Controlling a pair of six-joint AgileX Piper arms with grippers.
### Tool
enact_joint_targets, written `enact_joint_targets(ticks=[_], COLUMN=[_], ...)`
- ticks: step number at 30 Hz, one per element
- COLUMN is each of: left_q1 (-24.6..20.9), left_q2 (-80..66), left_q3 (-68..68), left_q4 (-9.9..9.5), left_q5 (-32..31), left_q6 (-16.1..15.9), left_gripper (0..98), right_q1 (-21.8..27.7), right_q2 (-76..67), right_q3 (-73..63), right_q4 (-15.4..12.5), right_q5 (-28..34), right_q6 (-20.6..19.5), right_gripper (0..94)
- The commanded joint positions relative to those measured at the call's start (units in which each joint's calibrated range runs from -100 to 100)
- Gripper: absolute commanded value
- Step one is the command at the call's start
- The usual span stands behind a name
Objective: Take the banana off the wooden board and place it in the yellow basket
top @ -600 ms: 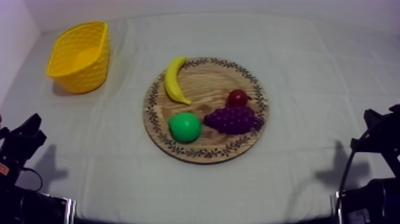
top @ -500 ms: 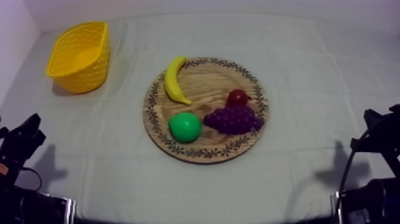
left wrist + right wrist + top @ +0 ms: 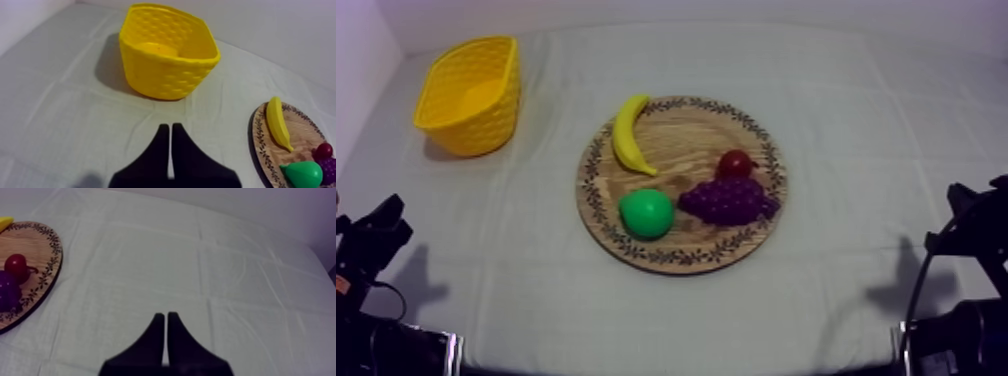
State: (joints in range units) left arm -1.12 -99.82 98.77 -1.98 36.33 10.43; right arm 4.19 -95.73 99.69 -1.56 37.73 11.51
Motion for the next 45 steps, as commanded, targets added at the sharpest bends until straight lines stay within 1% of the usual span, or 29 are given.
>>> enact_joint_targets(ticks=[1, 6, 7, 11, 15, 17, 19, 21, 23, 26, 28, 31, 36, 40, 45], left_q1=[0.0, -0.5, -0.6, 0.2, 0.8, 1.4, 2.5, 3.9, 5.4, 7.4, 9.0, 10.6, 12.6, 15.2, 18.4], left_q2=[0.0, 0.2, 0.4, 2.9, 9.0, 13.2, 17.5, 21.3, 24.7, 30.7, 35.0, 41.0, 50.3, 57.4, 65.8], left_q3=[0.0, 0.0, 0.2, 0.5, -3.2, -6.9, -11.3, -16.3, -21.5, -30.0, -35.6, -43.2, -52.9, -59.5, -67.2], left_q4=[0.0, -0.02, -0.03, -0.14, -0.22, -0.63, -2.28, -4.05, -5.15, -5.79, -5.98, -5.92, -4.77, -4.37, -4.39], left_q5=[0.0, -0.2, -0.7, -4.2, -7.4, -8.1, -8.0, -6.9, -5.6, -2.9, -1.1, 2.0, 6.3, 7.6, 9.7], left_q6=[0.0, 3.6, 3.7, 1.3, 0.3, 0.5, 2.5, 4.8, 6.4, 7.7, 8.0, 8.3, 8.7, 9.9, 10.9], left_gripper=[0.1, 0.5, 0.7, 0.6, 1.0, 1.2, 1.4, 1.6, 1.7, 1.9, 1.9, 2.0, 2.3, 2.5, 2.8], right_q1=[0.0, 0.0, 0.0, 0.0, 0.0, 0.0, 0.0, 0.0, 0.0, 0.0, 0.0, 0.0, 0.0, 0.0, 0.0], right_q2=[0.0, 0.0, 0.0, 0.0, 0.0, 0.0, 0.0, 0.0, 0.0, 0.0, 0.0, 0.0, 0.0, 0.0, 0.0], right_q3=[0.0, 0.0, 0.0, 0.0, 0.0, 0.0, 0.0, 0.0, 0.0, 0.0, 0.0, 0.0, 0.0, 0.0, 0.0], right_q4=[0.0, 0.0, 0.0, 0.0, 0.0, 0.0, 0.0, 0.0, 0.0, 0.0, 0.0, 0.0, 0.0, 0.0, 0.0], right_q5=[0.0, 0.0, 0.0, 0.0, 0.0, 0.0, 0.0, 0.0, 0.0, 0.0, 0.0, 0.0, 0.0, 0.0, 0.0], right_q6=[0.0, 0.0, 0.0, 0.0, 0.0, 0.0, 0.0, 0.0, 0.0, 0.0, 0.0, 0.0, 0.0, 0.0, 0.0], right_gripper=[0.3, 0.3, 0.3, 0.3, 0.3, 0.3, 0.3, 0.3, 0.3, 0.3, 0.3, 0.3, 0.3, 0.3, 0.3])
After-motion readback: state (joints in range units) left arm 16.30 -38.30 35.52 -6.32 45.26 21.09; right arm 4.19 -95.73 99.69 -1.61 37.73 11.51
